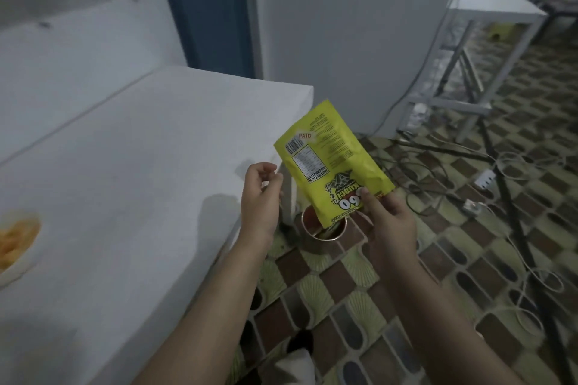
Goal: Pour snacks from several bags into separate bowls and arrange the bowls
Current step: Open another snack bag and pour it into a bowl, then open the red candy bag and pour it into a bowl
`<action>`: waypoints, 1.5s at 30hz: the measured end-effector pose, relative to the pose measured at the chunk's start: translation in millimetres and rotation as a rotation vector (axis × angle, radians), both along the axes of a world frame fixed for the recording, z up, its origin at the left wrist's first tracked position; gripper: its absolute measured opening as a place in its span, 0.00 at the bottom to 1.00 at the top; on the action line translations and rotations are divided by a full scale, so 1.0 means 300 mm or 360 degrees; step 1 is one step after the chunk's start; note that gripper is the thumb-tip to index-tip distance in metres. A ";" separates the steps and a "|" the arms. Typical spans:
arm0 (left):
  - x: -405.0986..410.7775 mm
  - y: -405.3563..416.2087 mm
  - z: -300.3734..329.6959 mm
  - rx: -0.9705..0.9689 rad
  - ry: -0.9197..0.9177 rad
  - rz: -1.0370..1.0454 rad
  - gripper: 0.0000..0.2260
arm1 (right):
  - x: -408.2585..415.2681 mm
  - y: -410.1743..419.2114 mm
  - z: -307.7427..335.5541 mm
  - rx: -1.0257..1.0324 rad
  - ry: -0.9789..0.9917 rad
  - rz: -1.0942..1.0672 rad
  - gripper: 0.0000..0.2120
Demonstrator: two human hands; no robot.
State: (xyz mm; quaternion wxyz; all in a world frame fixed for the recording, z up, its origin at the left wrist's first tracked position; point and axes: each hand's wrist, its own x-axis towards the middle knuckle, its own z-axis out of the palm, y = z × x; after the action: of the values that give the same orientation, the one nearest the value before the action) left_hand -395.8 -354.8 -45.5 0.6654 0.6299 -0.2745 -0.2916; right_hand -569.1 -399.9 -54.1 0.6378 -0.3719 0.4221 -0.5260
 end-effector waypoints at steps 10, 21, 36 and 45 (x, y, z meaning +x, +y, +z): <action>0.041 -0.629 -0.313 0.0419 -0.0018 -0.0228 0.04 | -0.038 -0.546 -0.321 0.0315 0.0350 -0.0242 0.05; 0.043 -1.102 -1.069 0.0926 0.0087 -0.0297 0.05 | -0.005 -1.068 -1.256 0.0768 0.1092 0.0029 0.06; 0.117 -1.197 -1.694 0.0976 -0.0044 -0.0330 0.11 | 0.229 -1.224 -1.891 0.0746 0.0939 0.0043 0.07; -0.006 -1.078 -0.839 0.0454 -0.0117 -0.0203 0.08 | 0.241 -1.086 -0.840 -0.0146 0.0789 -0.0040 0.12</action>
State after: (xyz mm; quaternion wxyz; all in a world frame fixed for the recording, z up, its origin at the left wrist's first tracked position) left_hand -397.7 -678.1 -297.2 0.5389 0.7095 -0.2939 -0.3462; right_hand -496.7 -725.8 -305.9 0.4906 -0.5127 0.5460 -0.4452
